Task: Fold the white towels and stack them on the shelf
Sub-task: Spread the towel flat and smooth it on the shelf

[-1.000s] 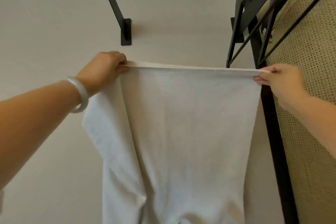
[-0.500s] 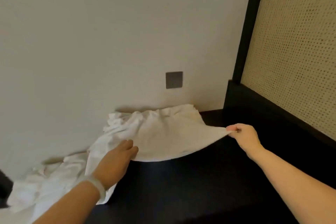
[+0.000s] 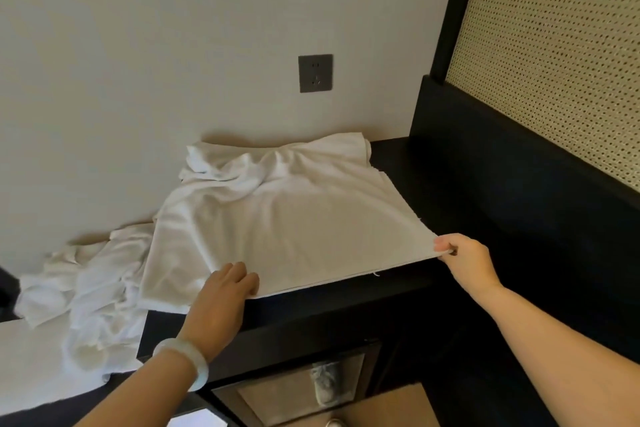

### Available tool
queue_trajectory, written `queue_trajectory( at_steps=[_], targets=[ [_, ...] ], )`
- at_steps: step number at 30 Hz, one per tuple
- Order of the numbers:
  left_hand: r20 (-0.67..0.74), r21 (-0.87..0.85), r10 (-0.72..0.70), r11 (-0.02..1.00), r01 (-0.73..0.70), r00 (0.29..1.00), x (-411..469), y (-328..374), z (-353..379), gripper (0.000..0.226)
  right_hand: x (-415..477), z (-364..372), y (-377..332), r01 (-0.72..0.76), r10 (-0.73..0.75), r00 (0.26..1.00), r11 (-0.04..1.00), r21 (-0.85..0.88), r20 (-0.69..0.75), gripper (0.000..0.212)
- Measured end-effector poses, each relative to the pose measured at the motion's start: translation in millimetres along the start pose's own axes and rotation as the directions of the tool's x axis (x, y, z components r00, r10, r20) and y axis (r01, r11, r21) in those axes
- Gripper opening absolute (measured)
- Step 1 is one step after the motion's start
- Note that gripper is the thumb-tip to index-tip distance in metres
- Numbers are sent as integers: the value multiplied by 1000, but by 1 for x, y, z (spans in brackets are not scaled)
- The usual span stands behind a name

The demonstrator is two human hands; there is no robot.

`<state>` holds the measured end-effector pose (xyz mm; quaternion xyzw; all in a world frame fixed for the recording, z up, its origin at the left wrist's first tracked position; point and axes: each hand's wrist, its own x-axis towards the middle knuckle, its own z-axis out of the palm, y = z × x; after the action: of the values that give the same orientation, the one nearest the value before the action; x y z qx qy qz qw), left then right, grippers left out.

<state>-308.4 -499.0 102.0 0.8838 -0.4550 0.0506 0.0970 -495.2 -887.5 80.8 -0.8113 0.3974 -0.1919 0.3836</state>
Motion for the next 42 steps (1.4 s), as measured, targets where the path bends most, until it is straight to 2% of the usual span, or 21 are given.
queue_trajectory(
  at_steps=[3, 6, 10, 12, 14, 17, 19, 22, 24, 27, 30, 33, 37, 40, 42],
  targets=[
    [61, -11, 17, 1000, -17, 998, -2, 7, 4, 45, -5, -1, 9, 28, -27, 1000, 995, -98, 9, 34],
    [99, -19, -7, 1000, 9, 995, -1, 11, 17, 33, -4, -7, 16, 89, -41, 987, 947, -308, 158, 33],
    [94, -70, 23, 997, -17, 995, 11, 23, 23, 23, -5, -12, 12, 244, -164, 970, 698, -673, 182, 39],
    [106, -121, 59, 992, -46, 993, 21, 32, 27, 28, -10, -8, 12, 347, -239, 937, 595, -725, 253, 37],
    [139, -161, 70, 986, -47, 988, 31, 42, 33, 26, -13, -11, 12, 379, -230, 925, 547, -746, 302, 30],
    [153, -216, 33, 976, 0, 988, 40, 48, 41, 20, -11, -19, 3, 336, -190, 942, 547, -767, 277, 30],
    [133, -228, 31, 974, 0, 991, 42, 47, 44, 18, -9, -10, -10, 367, -247, 930, 563, -740, 273, 31],
    [93, -213, 71, 976, -50, 993, 45, 49, 45, 16, -9, 20, -32, 549, -366, 829, 676, -492, 422, 23],
    [84, -188, 115, 977, -97, 990, 47, 50, 44, 13, -11, 38, -37, 612, -383, 762, 689, -387, 523, 21],
    [79, -170, 149, 976, -134, 986, 50, 51, 42, 10, -9, 44, -30, 614, -397, 751, 713, -338, 528, 17],
    [45, -230, 113, 968, -100, 993, 51, 52, 38, 17, -8, 38, -23, 647, -423, 725, 688, -329, 543, 20],
    [-14, -294, 112, 949, -111, 994, 51, 58, 28, 14, -8, 35, -21, 680, -455, 698, 663, -312, 553, 19],
    [-61, -316, 108, 941, -122, 992, 50, 61, 14, 10, -13, 35, -23, 739, -509, 659, 574, -353, 554, 16],
    [-56, -304, 121, 943, -132, 991, 49, 60, 13, 11, -18, 36, -24, 771, -558, 635, 502, -392, 534, 15],
    [-11, -299, 141, 944, -138, 990, 47, 60, 15, 14, -19, 36, -26, 770, -572, 638, 501, -395, 516, 12]
  ],
)
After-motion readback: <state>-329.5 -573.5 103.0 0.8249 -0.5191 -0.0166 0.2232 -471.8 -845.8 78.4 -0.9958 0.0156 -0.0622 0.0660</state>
